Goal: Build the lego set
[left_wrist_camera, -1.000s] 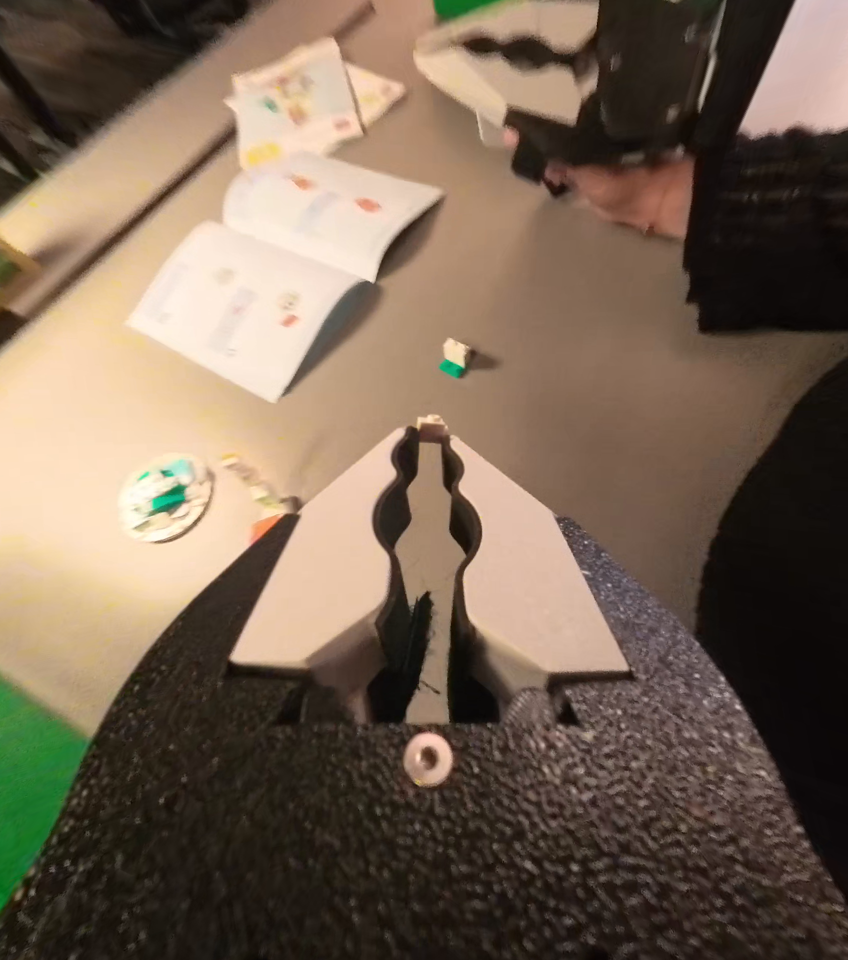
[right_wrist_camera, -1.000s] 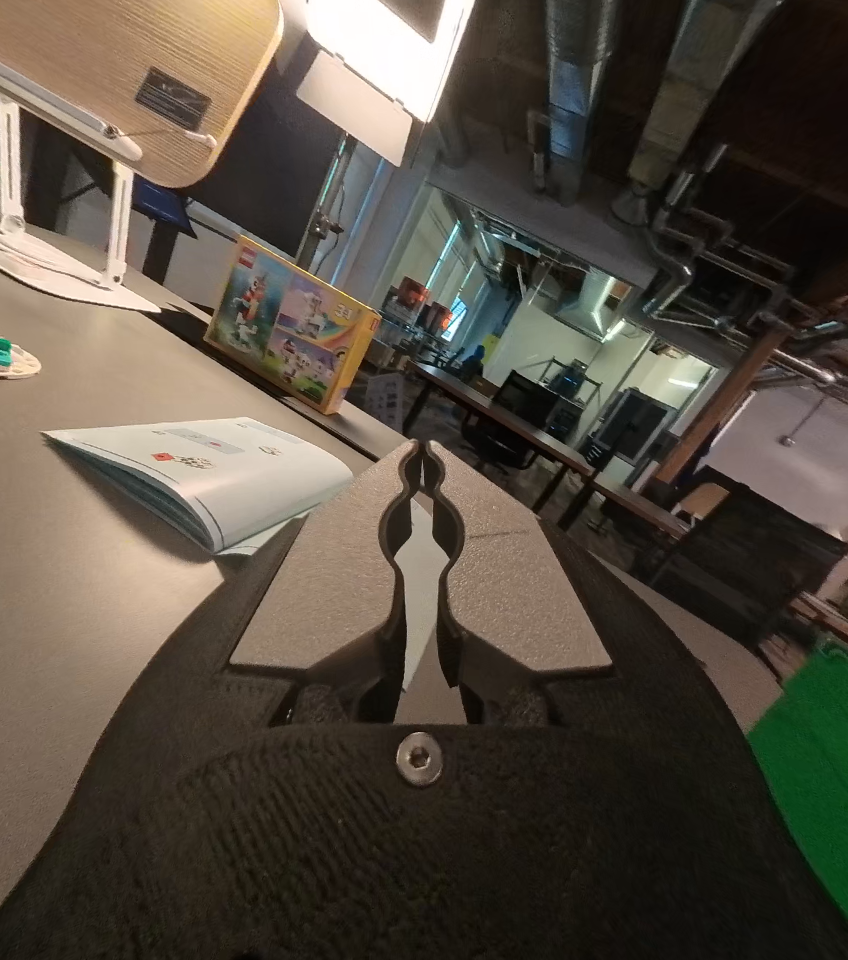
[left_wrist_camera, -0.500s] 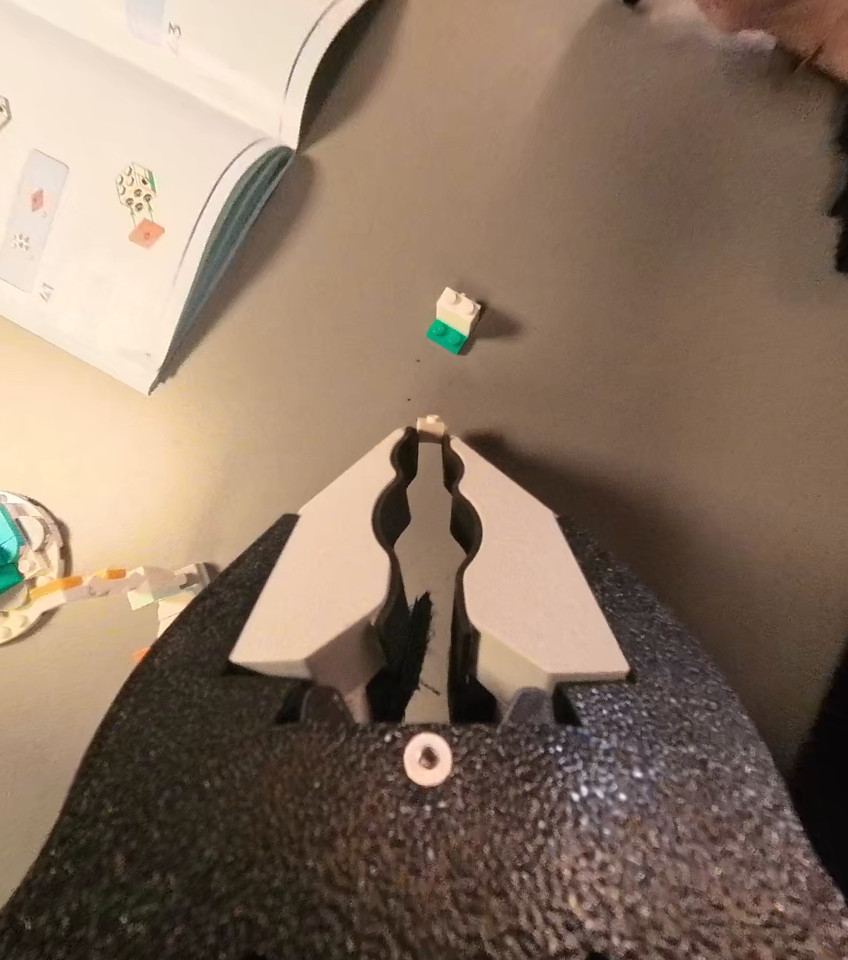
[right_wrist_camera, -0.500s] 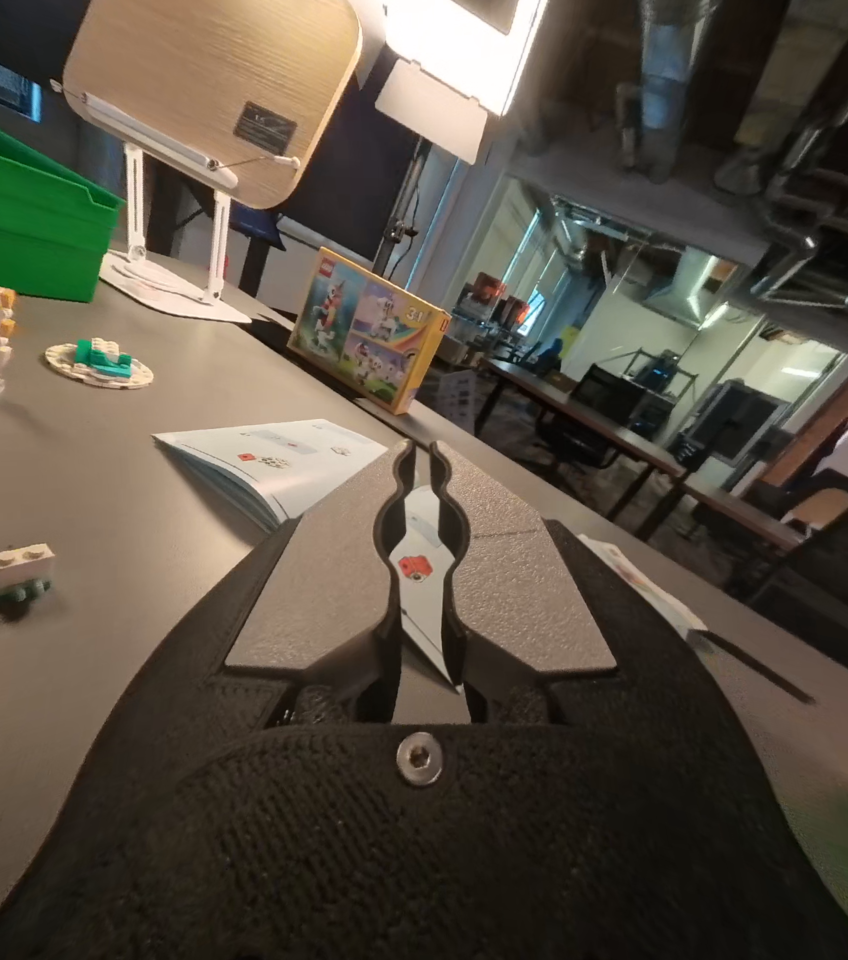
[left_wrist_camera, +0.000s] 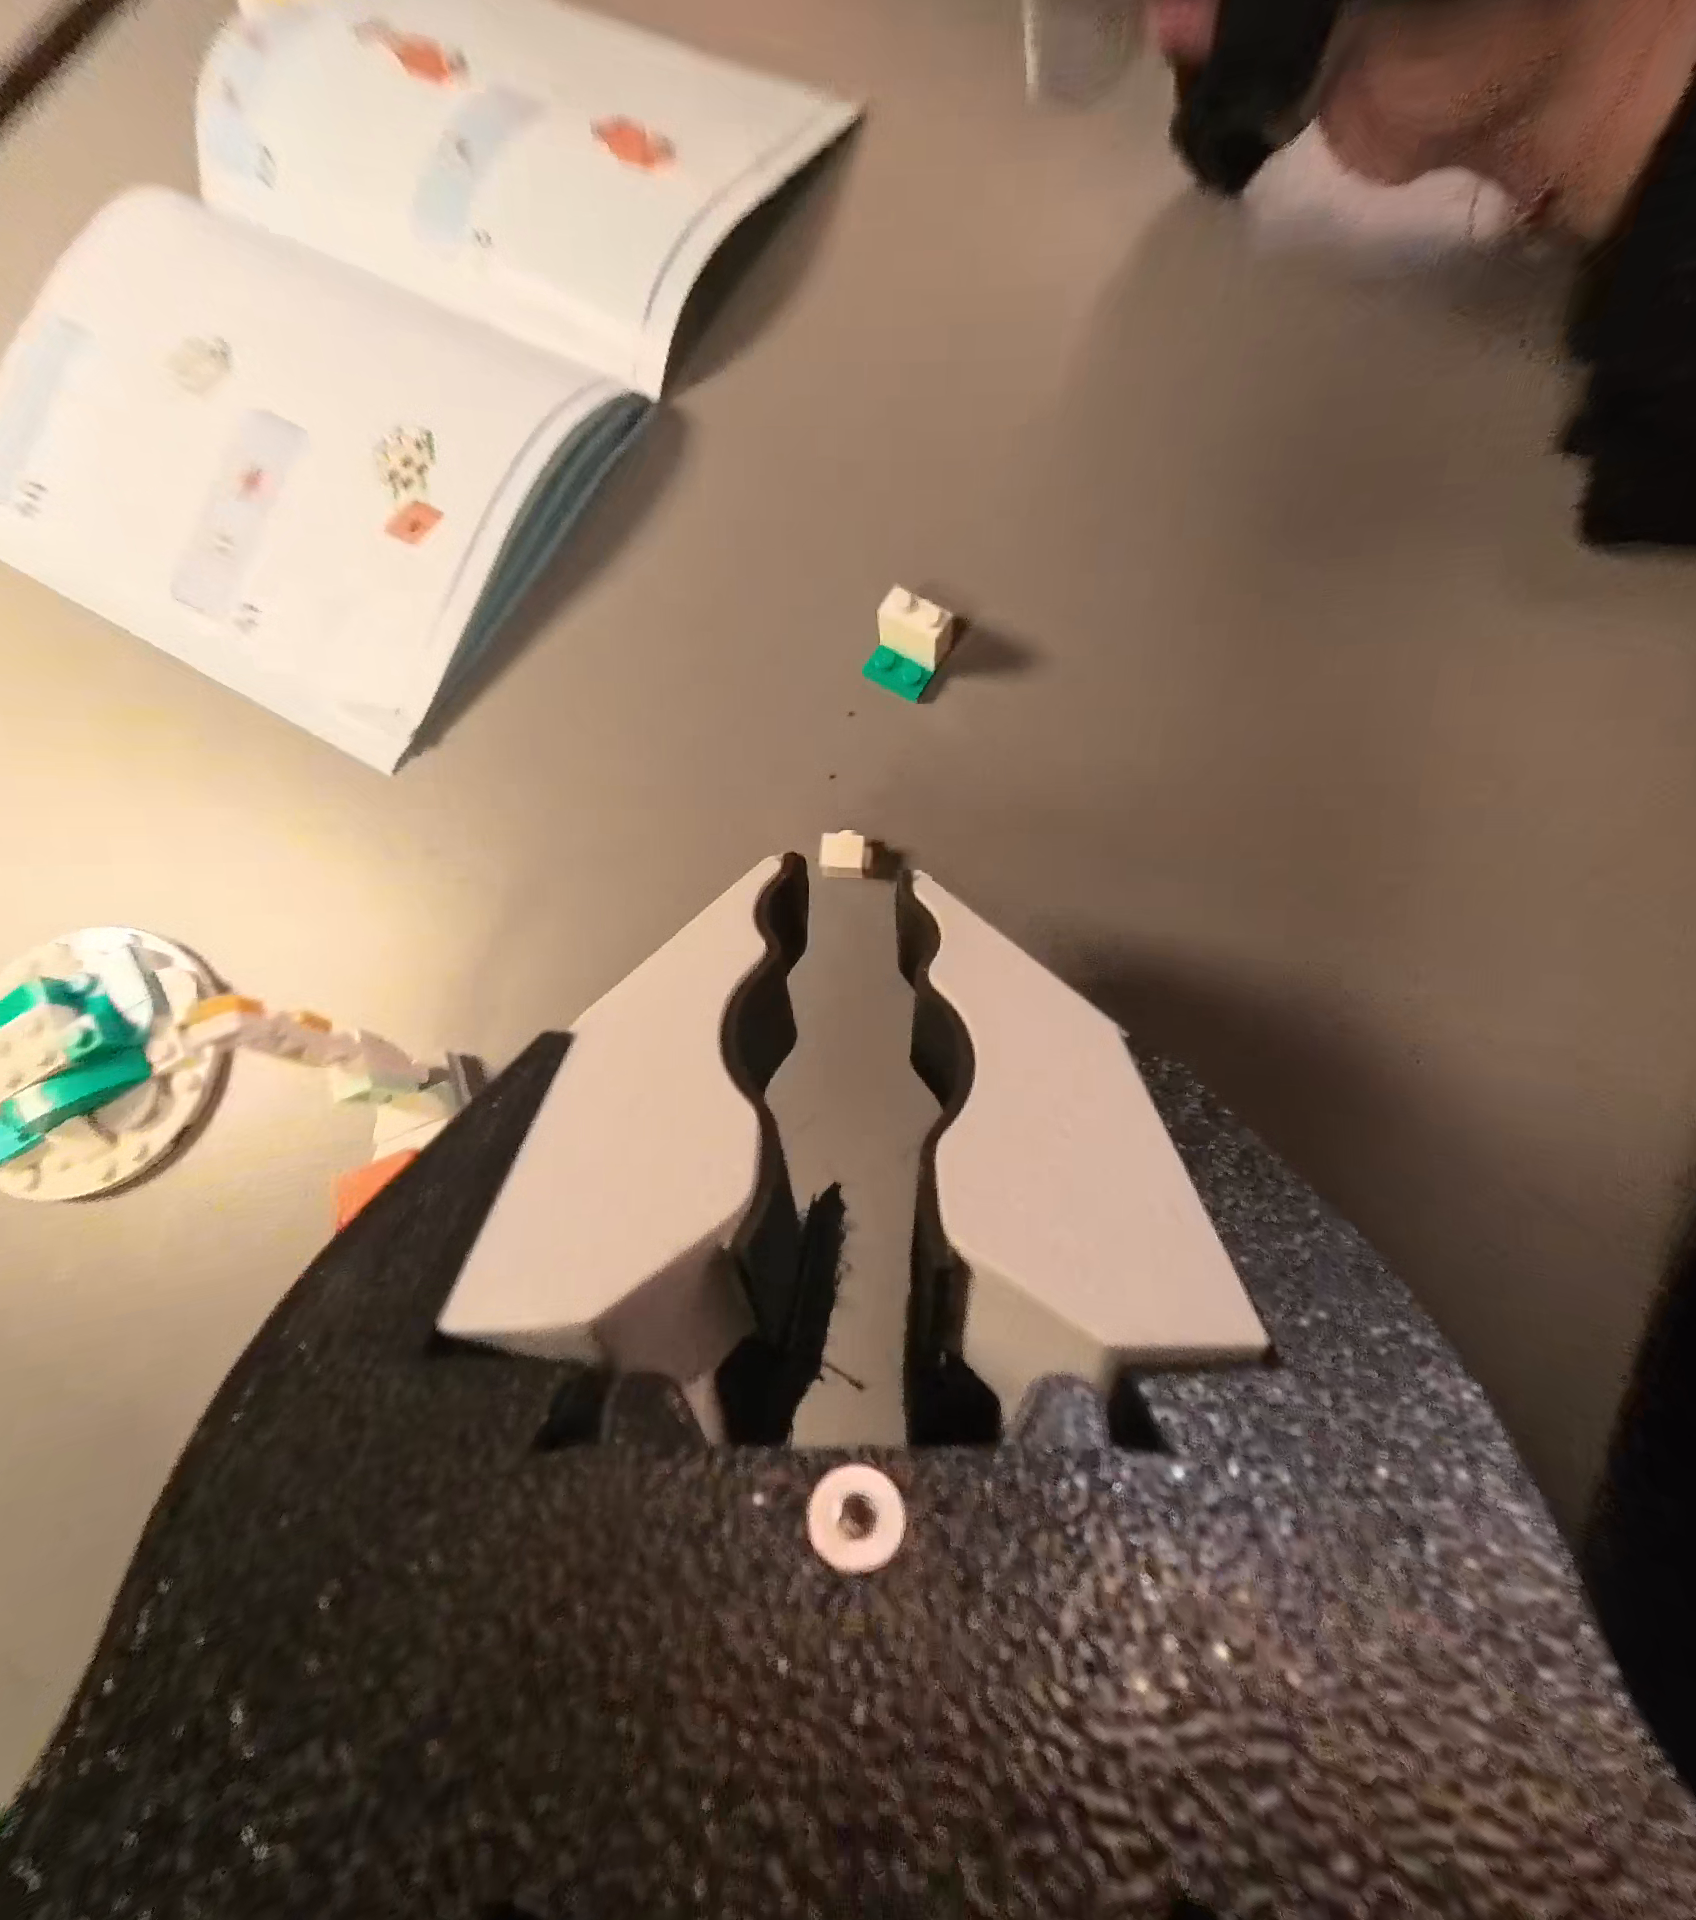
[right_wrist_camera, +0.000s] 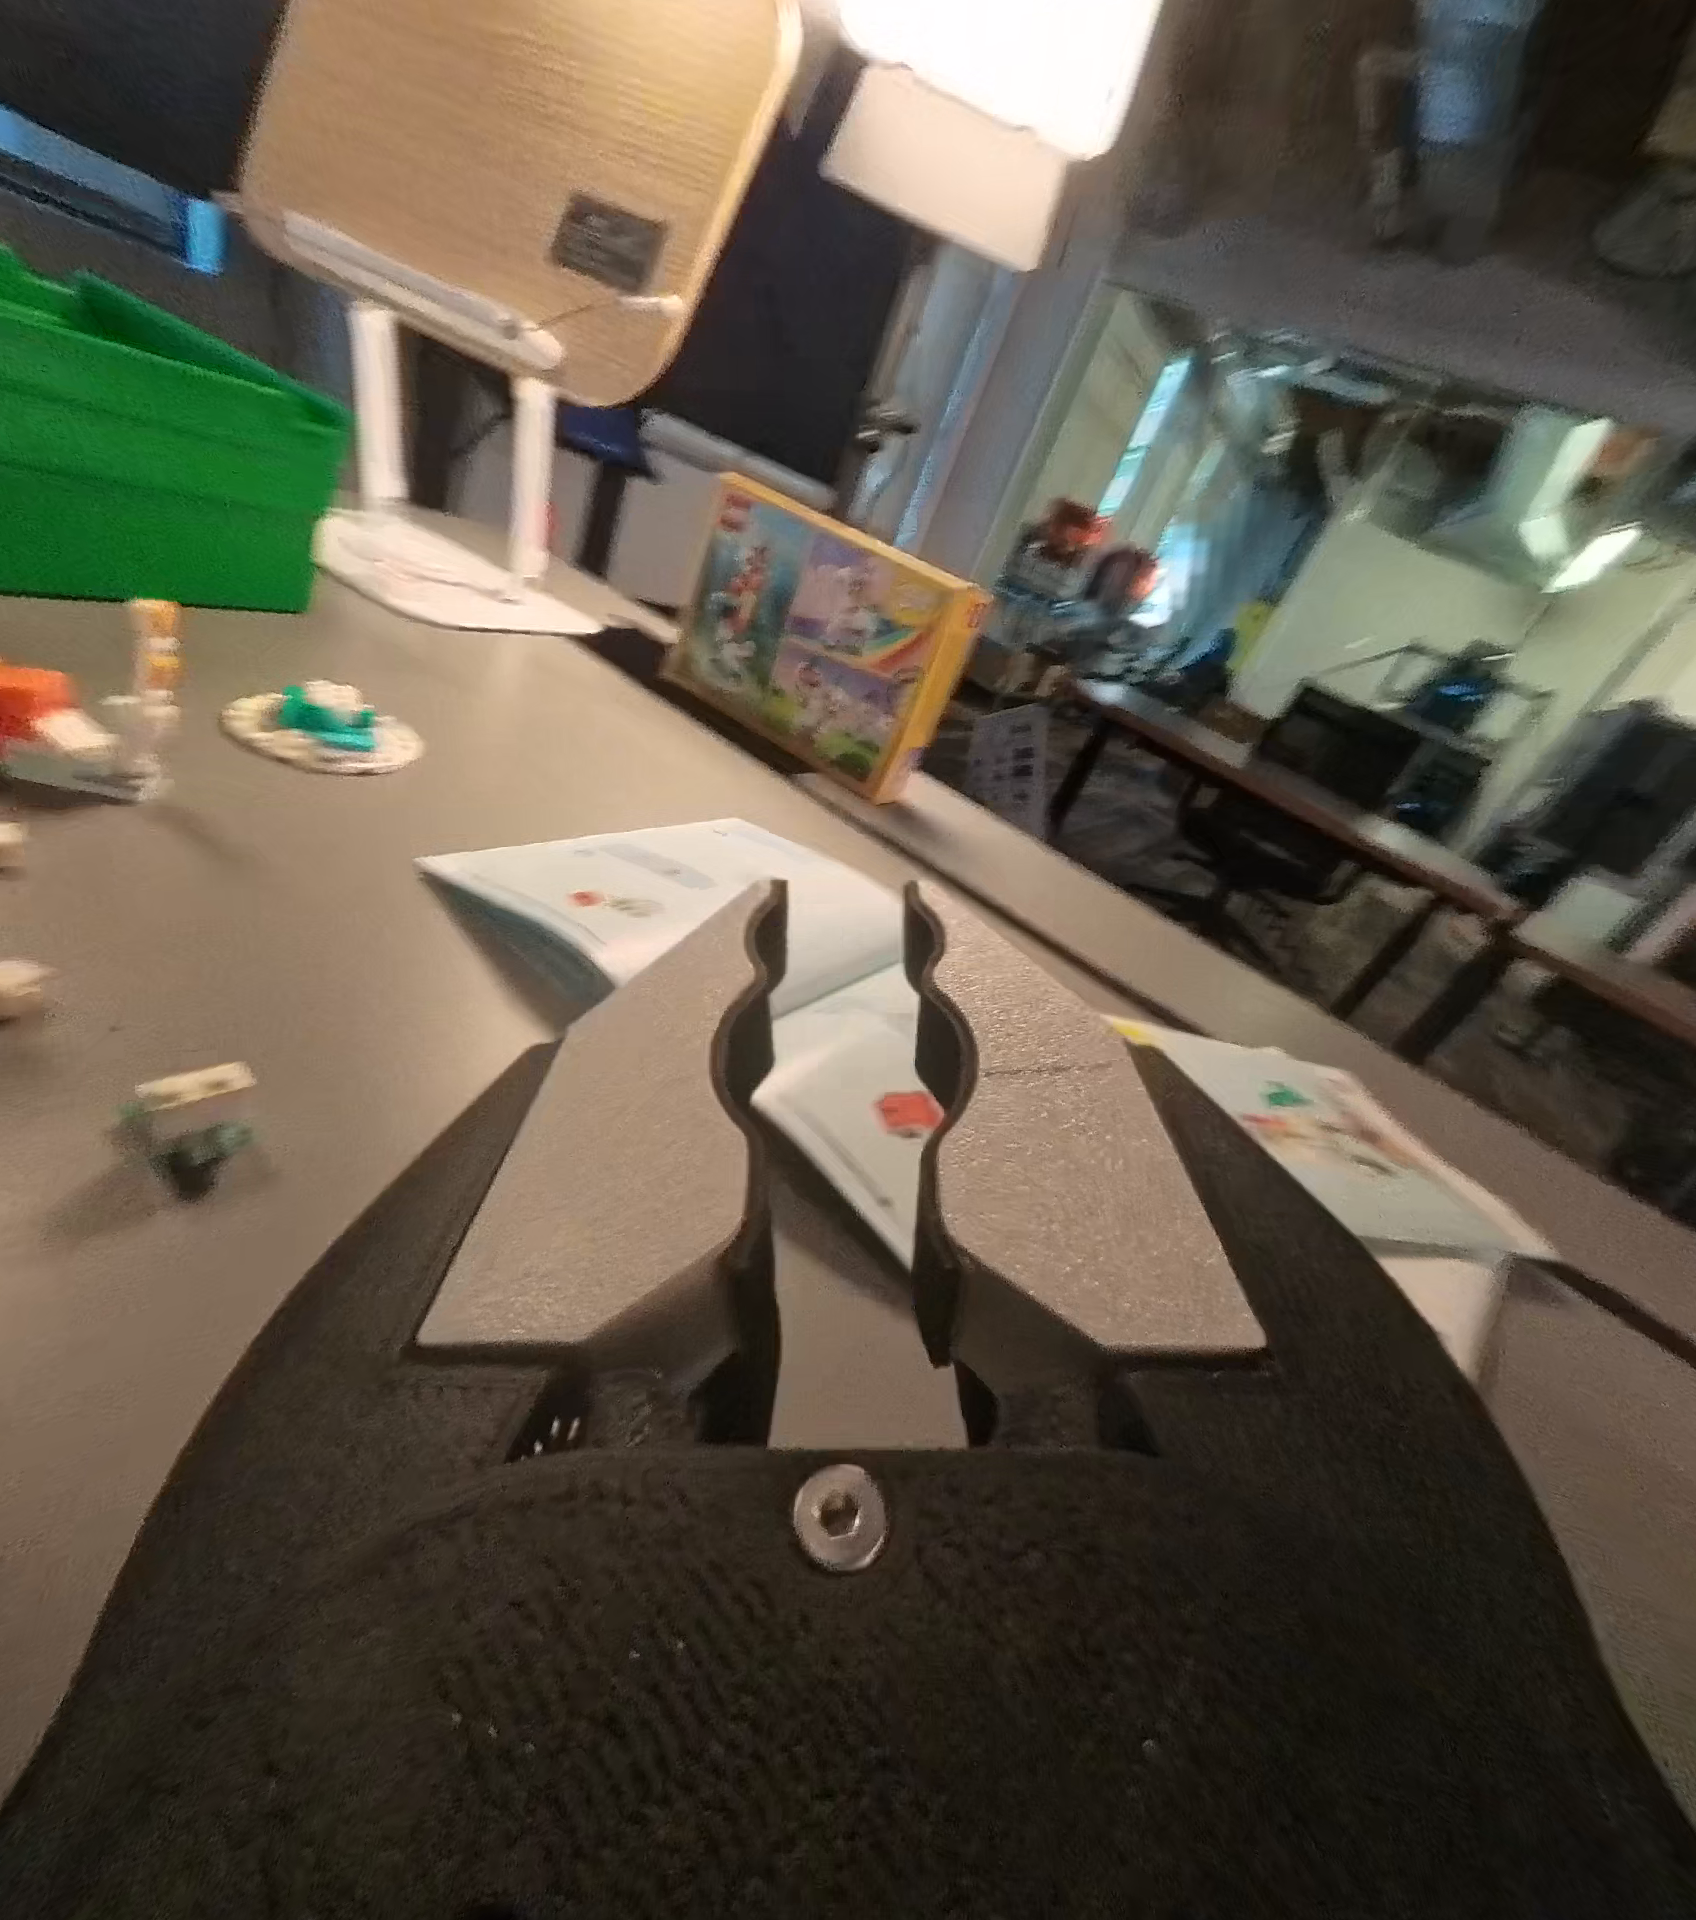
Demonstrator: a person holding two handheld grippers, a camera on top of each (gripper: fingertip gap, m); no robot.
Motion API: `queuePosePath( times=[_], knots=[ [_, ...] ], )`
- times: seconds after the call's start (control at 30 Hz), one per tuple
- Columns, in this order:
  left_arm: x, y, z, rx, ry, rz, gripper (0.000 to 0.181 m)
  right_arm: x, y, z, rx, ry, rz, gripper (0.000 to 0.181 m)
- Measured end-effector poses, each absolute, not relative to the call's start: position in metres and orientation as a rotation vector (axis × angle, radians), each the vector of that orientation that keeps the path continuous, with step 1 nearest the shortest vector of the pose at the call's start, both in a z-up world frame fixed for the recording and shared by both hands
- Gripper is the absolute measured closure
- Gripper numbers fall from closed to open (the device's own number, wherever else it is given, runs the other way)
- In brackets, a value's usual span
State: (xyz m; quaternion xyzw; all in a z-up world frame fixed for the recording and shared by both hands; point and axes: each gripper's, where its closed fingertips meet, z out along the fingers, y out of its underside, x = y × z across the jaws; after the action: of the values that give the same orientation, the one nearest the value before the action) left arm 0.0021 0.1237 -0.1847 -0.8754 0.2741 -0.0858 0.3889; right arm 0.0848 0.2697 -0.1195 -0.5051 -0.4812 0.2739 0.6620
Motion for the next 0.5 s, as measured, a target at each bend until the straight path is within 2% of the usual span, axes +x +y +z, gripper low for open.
queuePosePath(
  times=[0.03, 0.1, 0.2, 0.33, 0.43, 0.5],
  knots=[
    [0.000, 0.119, -0.179, -2.189, 0.687, -0.217, 0.166, 0.078, 0.253, -0.128, -1.148, -1.200, 0.707, 0.156],
    [-0.007, 0.111, -0.172, -2.138, 0.654, -0.199, 0.165, 0.070, 0.207, -0.156, -1.161, -1.534, 0.861, 0.157],
    [-0.012, 0.100, -0.165, -2.057, 0.633, -0.182, 0.161, 0.068, 0.180, -0.187, -1.254, -1.762, 0.849, 0.154],
    [-0.005, 0.097, -0.148, -1.819, 0.664, -0.233, 0.147, 0.057, 0.180, -0.187, -1.355, -1.685, 0.820, 0.144],
    [-0.009, 0.103, -0.128, -1.601, 0.606, -0.247, 0.152, 0.055, 0.191, -0.191, -1.501, -1.544, 0.685, 0.136],
    [-0.020, 0.109, -0.119, -1.532, 0.496, -0.269, 0.148, 0.055, 0.190, -0.192, -1.528, -1.495, 0.614, 0.136]
  ],
)
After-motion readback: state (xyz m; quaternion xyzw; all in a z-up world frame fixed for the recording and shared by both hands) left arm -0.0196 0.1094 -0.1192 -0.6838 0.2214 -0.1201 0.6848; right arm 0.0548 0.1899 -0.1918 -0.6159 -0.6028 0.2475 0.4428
